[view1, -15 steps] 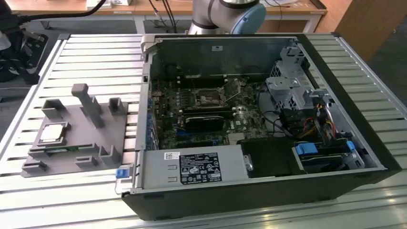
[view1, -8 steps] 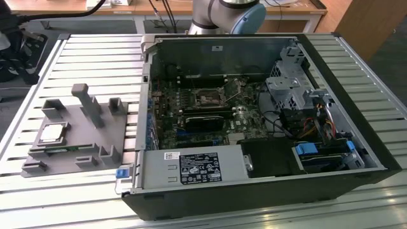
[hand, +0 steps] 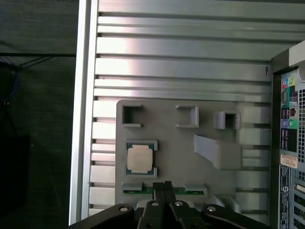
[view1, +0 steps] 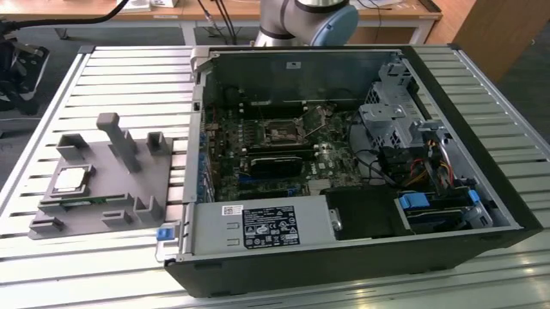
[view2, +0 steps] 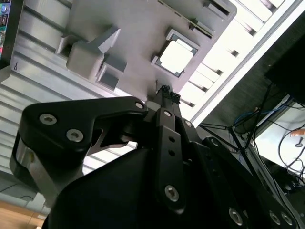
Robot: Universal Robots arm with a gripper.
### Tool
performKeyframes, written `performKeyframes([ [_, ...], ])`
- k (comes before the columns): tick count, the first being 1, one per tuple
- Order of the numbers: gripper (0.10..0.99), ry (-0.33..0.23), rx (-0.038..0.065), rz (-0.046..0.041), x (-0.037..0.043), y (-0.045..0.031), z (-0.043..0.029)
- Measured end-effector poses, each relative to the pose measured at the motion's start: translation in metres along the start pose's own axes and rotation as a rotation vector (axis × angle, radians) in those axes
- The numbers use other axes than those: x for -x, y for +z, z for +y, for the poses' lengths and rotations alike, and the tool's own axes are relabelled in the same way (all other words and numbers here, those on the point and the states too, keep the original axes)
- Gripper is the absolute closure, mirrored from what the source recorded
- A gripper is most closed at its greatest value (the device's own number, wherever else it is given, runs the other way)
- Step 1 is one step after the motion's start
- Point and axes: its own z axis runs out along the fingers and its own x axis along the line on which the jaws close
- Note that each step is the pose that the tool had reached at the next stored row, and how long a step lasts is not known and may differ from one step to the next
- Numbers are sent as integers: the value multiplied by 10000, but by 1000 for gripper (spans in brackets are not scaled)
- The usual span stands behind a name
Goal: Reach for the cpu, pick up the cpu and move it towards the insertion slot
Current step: 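Pick up the cpu and move it towards the insertion slot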
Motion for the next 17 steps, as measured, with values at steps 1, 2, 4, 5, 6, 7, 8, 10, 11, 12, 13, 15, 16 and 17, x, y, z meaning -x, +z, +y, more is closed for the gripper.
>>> performKeyframes([
  [1, 980, 0, 1, -4, -43, 1, 1],
  [2, 980, 0, -1, -2, -76, 1, 2],
  [4, 980, 0, 0, -5, -135, 7, 2],
  [5, 980, 0, 0, -6, -151, 13, 2],
  [6, 973, 0, -2, -8, -158, 24, 2],
  [7, 918, -2, -6, -6, -158, 31, 1],
  [8, 918, -2, -7, -5, -159, 39, 0],
  [10, 855, -1, -8, -6, -161, 59, -4],
  [11, 792, 0, -8, -6, -162, 71, -5],
  [12, 733, 0, -9, -4, -163, 87, -7],
  [13, 733, 0, -8, -4, -164, 105, -8],
  [15, 620, -1, -8, -5, -165, 141, -10],
  [16, 620, -2, -8, -4, -169, 160, -12],
  [17, 561, -2, -8, -5, -175, 179, -13],
])
